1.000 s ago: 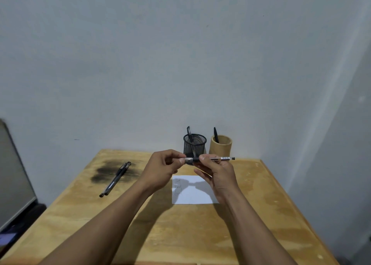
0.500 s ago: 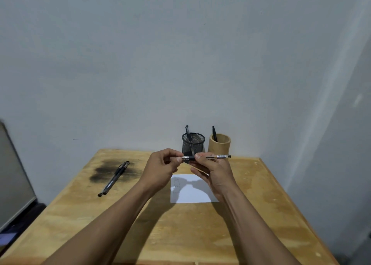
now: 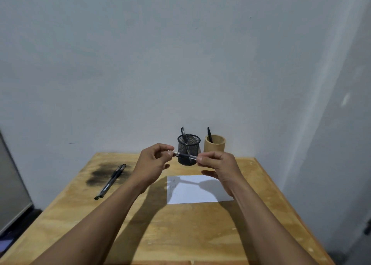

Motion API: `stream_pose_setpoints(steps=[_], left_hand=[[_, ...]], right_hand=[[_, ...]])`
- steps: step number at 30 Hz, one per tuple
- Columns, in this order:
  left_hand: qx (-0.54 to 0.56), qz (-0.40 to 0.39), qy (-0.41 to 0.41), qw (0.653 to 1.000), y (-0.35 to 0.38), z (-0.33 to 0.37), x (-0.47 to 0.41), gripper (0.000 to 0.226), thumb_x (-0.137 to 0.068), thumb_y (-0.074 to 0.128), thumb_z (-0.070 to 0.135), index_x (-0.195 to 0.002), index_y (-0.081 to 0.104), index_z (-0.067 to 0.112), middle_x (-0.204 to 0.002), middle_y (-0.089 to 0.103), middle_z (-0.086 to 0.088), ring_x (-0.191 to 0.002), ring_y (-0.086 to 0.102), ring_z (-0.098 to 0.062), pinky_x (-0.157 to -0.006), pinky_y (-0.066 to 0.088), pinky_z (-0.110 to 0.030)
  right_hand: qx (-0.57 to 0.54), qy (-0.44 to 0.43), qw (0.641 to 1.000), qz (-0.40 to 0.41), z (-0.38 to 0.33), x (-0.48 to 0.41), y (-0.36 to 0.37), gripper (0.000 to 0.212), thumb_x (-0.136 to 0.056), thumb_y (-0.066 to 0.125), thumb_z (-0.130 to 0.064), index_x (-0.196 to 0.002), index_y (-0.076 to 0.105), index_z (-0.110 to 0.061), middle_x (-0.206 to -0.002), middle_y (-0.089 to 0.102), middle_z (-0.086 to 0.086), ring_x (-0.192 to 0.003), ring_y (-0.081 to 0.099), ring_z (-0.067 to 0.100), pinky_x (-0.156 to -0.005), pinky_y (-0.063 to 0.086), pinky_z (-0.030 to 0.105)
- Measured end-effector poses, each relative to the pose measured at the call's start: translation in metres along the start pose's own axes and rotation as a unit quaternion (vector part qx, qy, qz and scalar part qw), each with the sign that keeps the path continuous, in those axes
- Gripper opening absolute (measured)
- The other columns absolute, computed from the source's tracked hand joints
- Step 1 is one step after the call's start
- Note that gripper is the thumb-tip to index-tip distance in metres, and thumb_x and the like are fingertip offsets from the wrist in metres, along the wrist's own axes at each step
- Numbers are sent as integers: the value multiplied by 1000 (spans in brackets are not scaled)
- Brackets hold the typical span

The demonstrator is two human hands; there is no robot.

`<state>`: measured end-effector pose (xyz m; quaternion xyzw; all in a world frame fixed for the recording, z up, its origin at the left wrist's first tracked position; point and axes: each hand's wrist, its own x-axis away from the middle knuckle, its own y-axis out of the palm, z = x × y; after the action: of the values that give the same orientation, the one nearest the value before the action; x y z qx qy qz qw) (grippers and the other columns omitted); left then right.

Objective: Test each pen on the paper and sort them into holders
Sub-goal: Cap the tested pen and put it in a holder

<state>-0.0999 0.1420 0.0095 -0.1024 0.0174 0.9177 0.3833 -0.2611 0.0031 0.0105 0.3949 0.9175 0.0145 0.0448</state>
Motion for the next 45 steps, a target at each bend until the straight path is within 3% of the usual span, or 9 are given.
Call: stream_pose_setpoints(steps=[9, 14, 16, 18, 21, 26, 33, 39, 45], left_hand=[[-91, -21, 76, 993, 16, 7, -17, 14, -92, 67, 22, -105, 70, 26, -71, 66, 8, -75, 62, -9, -89, 54, -49], [-72, 24, 54, 996, 25, -1, -33, 28, -82, 63, 35, -109, 69, 31, -93, 74, 5, -94, 69, -11, -92, 55, -44], [-105, 58, 54, 991, 28, -11, -44, 28, -86, 64, 27, -114, 67, 26, -100, 72, 6, -98, 67, -12, -86, 55, -33], [-157, 76, 51, 983, 30, -22, -57, 39, -87, 69, 23, -125, 61, 22, -112, 67, 4, -102, 64, -15, -79, 50, -23], [-205, 59, 27, 977, 33, -42, -81, 70, -79, 79, 29, -141, 47, 21, -127, 58, -1, -113, 57, -19, -90, 46, -30], [-182, 24, -17, 983, 44, -66, -112, 94, -71, 87, 27, -149, 37, 17, -139, 53, -6, -125, 52, -23, -98, 45, -34], [-154, 5, 17, 988, 51, -99, -130, 63, -68, 87, 21, -124, 60, 19, -116, 70, 5, -111, 63, -14, -89, 51, -26], [-146, -1, 26, 989, 50, -105, -134, 63, -68, 88, 20, -124, 60, 18, -116, 70, 4, -110, 63, -11, -87, 48, -21], [-157, 3, 15, 987, 50, -101, -133, 65, -67, 89, 20, -126, 59, 18, -115, 69, 5, -108, 63, -10, -78, 45, -11]], right_hand=[[258, -105, 959, -47, -7, -16, 5, 14, -91, 75, -20, -104, 78, -15, -85, 76, -1, -65, 60, -6, -61, 41, 7], [283, -128, 950, 10, -10, -38, 1, 6, -93, 71, -24, -98, 73, -22, -88, 73, 0, -71, 61, 8, -66, 46, 20], [261, -138, 954, 46, -15, -51, 0, 5, -91, 73, -23, -95, 72, -20, -82, 68, -4, -69, 61, 5, -65, 46, 16], [238, -142, 958, 73, -21, -68, -1, 4, -89, 75, -23, -88, 70, -23, -79, 70, -6, -74, 67, 8, -71, 52, 23], [215, -167, 957, 104, -30, -94, 0, 7, -87, 73, -24, -85, 67, -27, -77, 73, -5, -82, 73, 17, -79, 60, 43], [218, -192, 948, 129, -34, -134, 6, 10, -88, 71, -25, -84, 64, -32, -81, 75, -4, -83, 73, 15, -81, 61, 47], [347, -116, 926, 95, -9, -163, 20, 12, -86, 72, -33, -96, 72, -26, -83, 73, -8, -86, 71, 16, -82, 59, 41], [385, -97, 913, 95, 1, -170, 26, 20, -83, 76, -36, -98, 74, -23, -90, 75, -4, -93, 70, 19, -84, 57, 37], [400, -129, 902, 94, 0, -159, 23, 15, -91, 70, -30, -103, 74, -22, -91, 73, -7, -90, 68, 14, -69, 51, 24]])
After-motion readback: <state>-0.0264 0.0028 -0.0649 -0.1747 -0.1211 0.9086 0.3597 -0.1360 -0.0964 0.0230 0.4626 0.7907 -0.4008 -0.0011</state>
